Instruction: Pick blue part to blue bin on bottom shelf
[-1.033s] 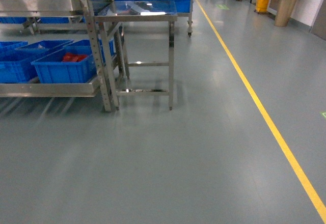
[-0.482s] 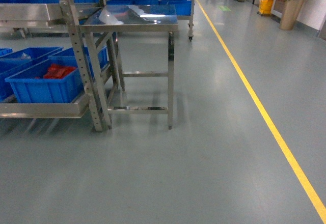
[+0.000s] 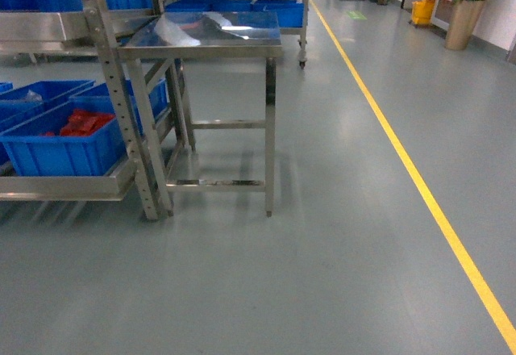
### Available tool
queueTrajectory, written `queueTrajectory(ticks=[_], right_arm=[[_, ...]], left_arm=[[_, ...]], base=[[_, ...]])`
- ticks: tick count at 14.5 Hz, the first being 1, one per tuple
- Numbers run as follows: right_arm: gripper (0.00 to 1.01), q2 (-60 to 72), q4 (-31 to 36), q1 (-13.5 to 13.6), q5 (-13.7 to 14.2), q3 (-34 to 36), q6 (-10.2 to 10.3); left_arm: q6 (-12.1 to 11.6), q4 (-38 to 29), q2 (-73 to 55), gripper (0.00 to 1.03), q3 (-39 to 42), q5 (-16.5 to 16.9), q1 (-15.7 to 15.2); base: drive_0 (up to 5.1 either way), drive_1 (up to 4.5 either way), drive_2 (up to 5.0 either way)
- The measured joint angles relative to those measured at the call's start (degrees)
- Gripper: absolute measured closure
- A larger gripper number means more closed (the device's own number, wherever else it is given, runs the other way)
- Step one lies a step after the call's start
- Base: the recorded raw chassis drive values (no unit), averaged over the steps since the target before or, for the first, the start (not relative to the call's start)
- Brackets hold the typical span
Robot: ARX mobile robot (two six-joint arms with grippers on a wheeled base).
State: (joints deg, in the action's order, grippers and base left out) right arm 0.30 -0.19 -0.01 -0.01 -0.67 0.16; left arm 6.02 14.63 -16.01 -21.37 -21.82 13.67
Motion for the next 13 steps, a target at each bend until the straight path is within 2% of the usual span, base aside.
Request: queueTrajectory(ticks=[13], right_arm=[[0.03,0.0,0.07,0.0,0.0,0.0,0.0]], left_arm=[[0.0,0.07,-0.04,0.59,0.0,0.0,0.0]], base=[[0.0,4.09,-4.2]])
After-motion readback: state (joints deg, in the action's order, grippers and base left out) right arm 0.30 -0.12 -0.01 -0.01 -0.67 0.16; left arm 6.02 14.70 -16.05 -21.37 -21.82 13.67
